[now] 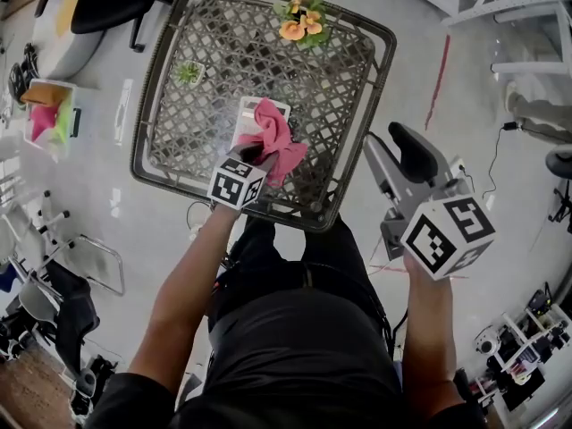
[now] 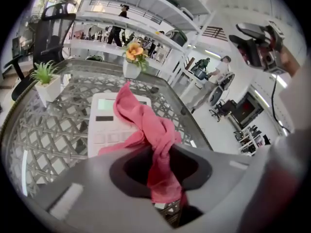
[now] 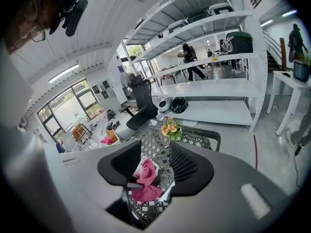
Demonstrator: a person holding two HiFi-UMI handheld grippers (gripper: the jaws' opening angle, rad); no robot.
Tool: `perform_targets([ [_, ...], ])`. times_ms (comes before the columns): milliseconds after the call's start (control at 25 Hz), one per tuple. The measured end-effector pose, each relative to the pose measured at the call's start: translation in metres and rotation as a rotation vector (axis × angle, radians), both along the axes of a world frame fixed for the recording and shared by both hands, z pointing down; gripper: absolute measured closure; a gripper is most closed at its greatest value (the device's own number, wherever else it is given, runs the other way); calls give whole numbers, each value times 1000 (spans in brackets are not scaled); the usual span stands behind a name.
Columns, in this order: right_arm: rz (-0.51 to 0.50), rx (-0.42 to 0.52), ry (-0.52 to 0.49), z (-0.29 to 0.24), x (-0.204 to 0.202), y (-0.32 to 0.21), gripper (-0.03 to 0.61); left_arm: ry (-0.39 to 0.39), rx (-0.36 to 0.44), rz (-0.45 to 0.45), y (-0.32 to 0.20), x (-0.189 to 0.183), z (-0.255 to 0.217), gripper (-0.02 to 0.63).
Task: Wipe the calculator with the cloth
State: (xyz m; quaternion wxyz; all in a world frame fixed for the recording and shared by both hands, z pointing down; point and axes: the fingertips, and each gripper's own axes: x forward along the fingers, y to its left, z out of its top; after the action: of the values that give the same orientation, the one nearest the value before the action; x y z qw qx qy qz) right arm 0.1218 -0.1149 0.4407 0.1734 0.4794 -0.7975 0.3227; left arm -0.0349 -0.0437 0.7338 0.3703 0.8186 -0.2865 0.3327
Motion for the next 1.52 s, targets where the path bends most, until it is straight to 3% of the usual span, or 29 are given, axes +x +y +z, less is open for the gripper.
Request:
perform_targets([
  [320,21,0,-9,4,16,3,397,-54,54,229,20,39,-4,459],
  [560,34,-1,-15,7,24,4,396,-151,135,410,29,18,3,459],
  [680,35,1,-17,6,24,4,396,-202,159,457,28,-4,5,459],
  [1160,13,21,-9,-18,-7,16,396,-277,177,414,17,-86,-7,459],
  [1360,3,26,-10,-12,-7,8,396,-312,154,340,2,-112,8,459],
  [1520,-5,46,-10,-17,-15,8,397,-324,109,228,-4,-148,15,459],
])
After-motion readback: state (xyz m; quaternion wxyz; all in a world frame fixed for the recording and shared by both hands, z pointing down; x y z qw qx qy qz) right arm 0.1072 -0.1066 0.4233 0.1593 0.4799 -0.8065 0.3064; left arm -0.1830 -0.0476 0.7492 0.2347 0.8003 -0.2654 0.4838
